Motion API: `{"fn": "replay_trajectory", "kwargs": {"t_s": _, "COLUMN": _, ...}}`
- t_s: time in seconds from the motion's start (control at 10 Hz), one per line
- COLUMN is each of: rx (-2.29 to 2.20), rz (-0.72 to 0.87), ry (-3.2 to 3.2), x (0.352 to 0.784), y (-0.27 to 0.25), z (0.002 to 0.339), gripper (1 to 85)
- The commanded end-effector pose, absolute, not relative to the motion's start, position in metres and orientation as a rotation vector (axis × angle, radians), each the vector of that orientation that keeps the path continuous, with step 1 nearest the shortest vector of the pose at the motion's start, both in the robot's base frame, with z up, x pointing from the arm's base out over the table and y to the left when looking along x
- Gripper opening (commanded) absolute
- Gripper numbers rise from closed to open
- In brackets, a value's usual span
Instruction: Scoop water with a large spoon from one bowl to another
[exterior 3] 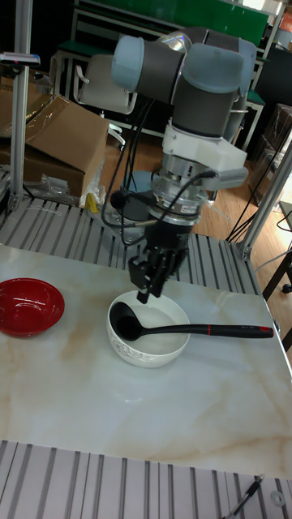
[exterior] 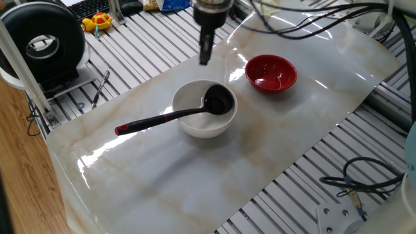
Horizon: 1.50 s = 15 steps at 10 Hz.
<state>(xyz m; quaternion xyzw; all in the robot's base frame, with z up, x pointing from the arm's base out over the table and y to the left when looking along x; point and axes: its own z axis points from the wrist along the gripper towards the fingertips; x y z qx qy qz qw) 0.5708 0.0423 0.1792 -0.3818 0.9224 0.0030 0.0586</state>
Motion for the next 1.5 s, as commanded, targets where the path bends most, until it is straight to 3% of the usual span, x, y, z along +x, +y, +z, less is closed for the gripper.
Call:
{"fn": "replay_trajectory", "kwargs": {"t_s": 0.0, "rx": -1.104, "rz": -0.01, "ry": 2.774, "x": 0.578, "y": 0.077, "z": 0.171, "gripper": 37.3}}
{"fn": "replay_trajectory", "kwargs": {"t_s": 0.2, "rx": -1.269, "rz": -0.027, "ry": 2.769, "x": 0.564, "y": 0.07, "z": 0.169, "gripper": 34.0}}
{"fn": "replay_trajectory", "kwargs": {"t_s": 0.4, "rx": -1.389, "rz": -0.052, "ry": 2.75, "x": 0.557, "y": 0.064, "z": 0.168, "gripper": 41.0}}
{"fn": "replay_trajectory", "kwargs": {"t_s": 0.5, "rx": -1.382, "rz": 0.019, "ry": 2.745, "x": 0.55, "y": 0.086, "z": 0.163, "gripper": 47.0}}
{"fn": "replay_trajectory", "kwargs": {"t_s": 0.7, "rx": -1.269, "rz": 0.048, "ry": 2.751, "x": 0.545, "y": 0.127, "z": 0.148, "gripper": 47.7}}
{"fn": "replay_trajectory", "kwargs": {"t_s": 1.0, "rx": -1.381, "rz": -0.014, "ry": 2.723, "x": 0.543, "y": 0.123, "z": 0.145, "gripper": 45.7}}
{"fn": "replay_trajectory", "kwargs": {"t_s": 1.4, "rx": -1.432, "rz": 0.037, "ry": 2.693, "x": 0.532, "y": 0.147, "z": 0.135, "gripper": 47.3}}
